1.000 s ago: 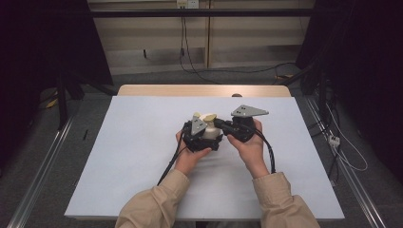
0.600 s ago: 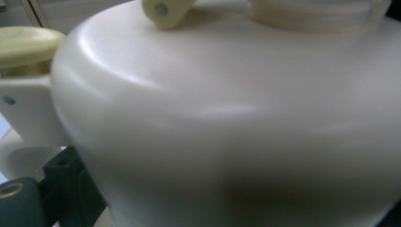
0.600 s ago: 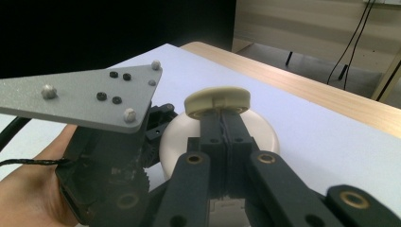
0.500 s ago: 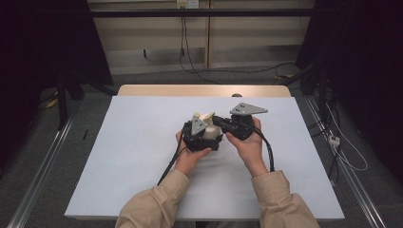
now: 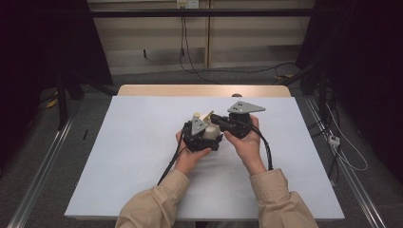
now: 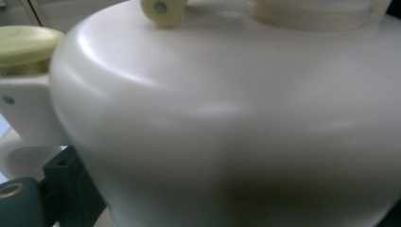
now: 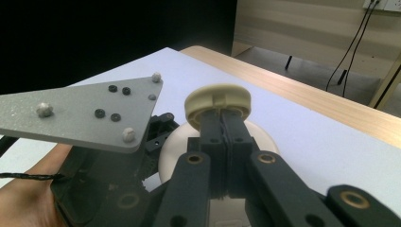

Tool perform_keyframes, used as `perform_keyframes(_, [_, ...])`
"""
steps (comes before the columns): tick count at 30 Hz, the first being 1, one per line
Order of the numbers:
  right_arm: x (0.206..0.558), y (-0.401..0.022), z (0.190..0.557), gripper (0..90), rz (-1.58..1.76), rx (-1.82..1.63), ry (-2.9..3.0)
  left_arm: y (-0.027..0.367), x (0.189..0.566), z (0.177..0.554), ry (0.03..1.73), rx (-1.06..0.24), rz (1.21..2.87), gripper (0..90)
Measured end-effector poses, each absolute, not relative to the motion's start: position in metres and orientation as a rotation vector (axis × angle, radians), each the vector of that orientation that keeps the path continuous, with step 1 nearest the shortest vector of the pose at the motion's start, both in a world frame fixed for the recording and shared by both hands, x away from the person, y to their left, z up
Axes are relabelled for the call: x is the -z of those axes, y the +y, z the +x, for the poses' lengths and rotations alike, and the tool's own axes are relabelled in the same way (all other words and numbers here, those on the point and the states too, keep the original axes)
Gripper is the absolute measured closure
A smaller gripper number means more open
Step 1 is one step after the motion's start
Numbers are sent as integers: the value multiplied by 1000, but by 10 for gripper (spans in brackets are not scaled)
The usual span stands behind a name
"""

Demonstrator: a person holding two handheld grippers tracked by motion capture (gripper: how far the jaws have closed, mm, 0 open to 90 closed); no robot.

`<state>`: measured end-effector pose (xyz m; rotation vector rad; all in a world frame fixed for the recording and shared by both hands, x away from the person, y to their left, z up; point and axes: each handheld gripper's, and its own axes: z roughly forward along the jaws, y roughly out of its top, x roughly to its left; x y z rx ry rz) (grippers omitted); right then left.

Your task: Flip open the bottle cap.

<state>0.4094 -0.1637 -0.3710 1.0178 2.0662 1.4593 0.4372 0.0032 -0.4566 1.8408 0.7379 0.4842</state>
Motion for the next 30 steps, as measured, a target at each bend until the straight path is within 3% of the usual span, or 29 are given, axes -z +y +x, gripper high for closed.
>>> perform_keyframes(19, [372, -157, 419, 878, 1021, -1465, 2068, 3, 457, 437, 738, -485, 1842, 47])
perform_keyframes(30, [374, -149, 426, 820, 1016, -1469, 2073, 4, 457, 437, 736, -481, 1841, 46])
